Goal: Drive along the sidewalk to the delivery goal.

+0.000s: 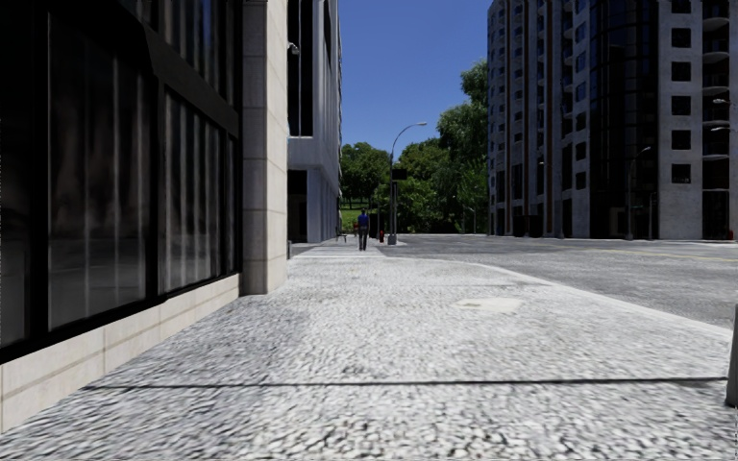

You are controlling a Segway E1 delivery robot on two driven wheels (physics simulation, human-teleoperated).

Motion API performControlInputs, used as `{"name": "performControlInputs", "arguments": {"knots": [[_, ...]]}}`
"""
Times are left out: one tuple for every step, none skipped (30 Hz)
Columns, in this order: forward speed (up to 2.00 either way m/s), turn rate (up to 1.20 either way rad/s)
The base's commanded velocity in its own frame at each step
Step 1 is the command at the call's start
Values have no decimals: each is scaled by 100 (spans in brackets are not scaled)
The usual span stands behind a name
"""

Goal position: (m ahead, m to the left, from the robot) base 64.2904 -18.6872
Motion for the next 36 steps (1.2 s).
{"name": "performControlInputs", "arguments": {"knots": [[200,0],[200,0],[200,0],[200,0],[200,0],[200,0],[200,0],[200,0],[200,0],[200,0],[200,0],[200,0],[200,0],[200,0],[200,0],[200,0],[200,0],[200,0],[200,0],[200,0],[200,0],[200,6],[200,16],[200,16],[200,19],[200,20],[200,20],[200,20],[200,20],[200,20],[200,20],[200,20],[200,20],[200,20],[200,20],[200,20]]}}
